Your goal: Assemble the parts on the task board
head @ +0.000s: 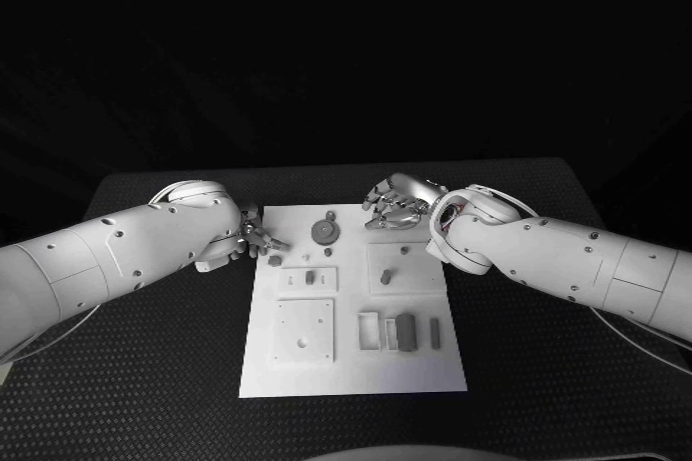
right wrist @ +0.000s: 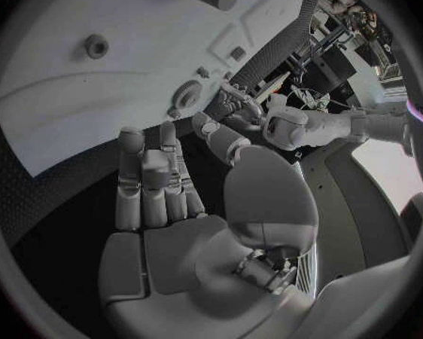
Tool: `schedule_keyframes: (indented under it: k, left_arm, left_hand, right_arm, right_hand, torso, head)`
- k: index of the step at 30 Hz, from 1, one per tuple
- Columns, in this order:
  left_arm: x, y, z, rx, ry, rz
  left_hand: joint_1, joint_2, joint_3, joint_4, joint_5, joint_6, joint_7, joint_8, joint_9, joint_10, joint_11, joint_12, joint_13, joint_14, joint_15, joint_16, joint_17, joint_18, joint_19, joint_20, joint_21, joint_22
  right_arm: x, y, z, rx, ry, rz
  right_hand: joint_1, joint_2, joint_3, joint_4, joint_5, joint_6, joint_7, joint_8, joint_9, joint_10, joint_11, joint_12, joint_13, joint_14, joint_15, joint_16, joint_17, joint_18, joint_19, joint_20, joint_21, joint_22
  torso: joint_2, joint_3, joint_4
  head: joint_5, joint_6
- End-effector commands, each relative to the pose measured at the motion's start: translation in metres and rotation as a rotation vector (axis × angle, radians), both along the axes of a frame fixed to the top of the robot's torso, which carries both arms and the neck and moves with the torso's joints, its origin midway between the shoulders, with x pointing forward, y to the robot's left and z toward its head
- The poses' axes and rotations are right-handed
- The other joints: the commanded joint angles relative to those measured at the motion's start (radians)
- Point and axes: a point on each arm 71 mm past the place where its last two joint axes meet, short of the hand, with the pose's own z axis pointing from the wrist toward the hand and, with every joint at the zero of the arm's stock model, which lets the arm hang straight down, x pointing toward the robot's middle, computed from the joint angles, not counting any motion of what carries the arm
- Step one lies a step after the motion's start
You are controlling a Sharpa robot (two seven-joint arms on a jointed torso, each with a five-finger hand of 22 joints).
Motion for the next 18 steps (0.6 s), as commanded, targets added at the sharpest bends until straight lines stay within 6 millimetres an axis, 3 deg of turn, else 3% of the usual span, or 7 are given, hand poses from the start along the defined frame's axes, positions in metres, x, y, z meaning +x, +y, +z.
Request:
schedule_keyframes:
  k: [1, 6, 9, 18]
  left_arm:
    - [-0.0063, 0.0000, -0.0055, 0.077, 0.058, -0.022]
    - [-0.0092, -0.0005, -0.0067, 0.096, 0.080, -0.036]
    - [-0.0103, -0.0026, -0.0069, 0.091, 0.083, -0.043]
    - [-0.0106, -0.0088, -0.0060, 0.067, 0.065, -0.047]
  left_hand:
    - [-0.007, 0.000, -0.001, -0.002, -0.003, -0.027, 0.020, 0.007, 0.001, -0.006, 0.000, 0.004, 0.001, -0.004, -0.001, 0.006, -0.001, 0.042, 0.000, 0.001, -0.006, 0.019]
    - [-0.006, 0.001, -0.001, -0.002, -0.003, -0.027, 0.020, 0.007, 0.002, -0.006, 0.000, 0.004, 0.001, -0.004, -0.001, 0.006, -0.001, 0.042, 0.000, 0.001, -0.006, 0.019]
    - [0.023, 0.031, -0.023, -0.003, -0.003, -0.026, 0.019, 0.010, 0.005, -0.005, -0.001, 0.009, 0.004, -0.005, -0.002, 0.012, 0.001, 0.042, -0.001, 0.001, 0.001, 0.022]
    - [0.042, 0.054, -0.055, -0.003, -0.003, -0.025, 0.018, 0.011, 0.007, -0.005, -0.003, 0.011, 0.004, -0.004, -0.003, 0.015, 0.000, 0.042, -0.002, 0.000, 0.006, 0.022]
  right_arm:
    - [-0.0007, 0.0007, -0.0013, -0.006, 0.008, 0.010]
    - [-0.0009, 0.0010, -0.0016, -0.006, 0.009, 0.011]
    - [-0.0010, 0.0010, -0.0018, -0.006, 0.010, 0.011]
    - [-0.0011, 0.0016, -0.0019, -0.005, 0.009, 0.012]
  right_hand:
    - [-0.006, -0.001, 0.000, 0.008, 0.001, 0.000, 0.009, 0.002, -0.001, 0.002, 0.007, 0.006, 0.001, -0.007, -0.003, -0.004, -0.001, 0.060, 0.001, -0.009, -0.005, 0.019]
    - [-0.006, -0.001, 0.000, 0.008, 0.001, 0.000, 0.009, 0.002, -0.001, 0.002, 0.007, 0.006, 0.001, -0.007, -0.003, -0.004, -0.001, 0.060, 0.001, -0.009, -0.005, 0.019]
    - [-0.006, -0.001, 0.000, 0.008, 0.001, 0.000, 0.009, 0.002, -0.002, 0.002, 0.007, 0.006, 0.001, -0.007, -0.003, -0.004, -0.001, 0.060, 0.001, -0.009, -0.005, 0.019]
    - [-0.007, -0.001, 0.000, 0.008, 0.001, 0.000, 0.009, 0.002, -0.002, 0.001, 0.007, 0.006, 0.001, -0.007, -0.003, -0.004, -0.001, 0.060, 0.001, -0.009, -0.005, 0.019]
  torso:
    - [-0.001, 0.0002, 0.0001]
    - [0.000, -0.0003, 0.0002]
    - [0.000, -0.0009, 0.0006]
    - [0.001, -0.0016, -0.0002]
  head:
    - [0.001, -0.001]
    - [0.002, -0.001]
    - [0.001, -0.002]
    - [0.002, -0.001]
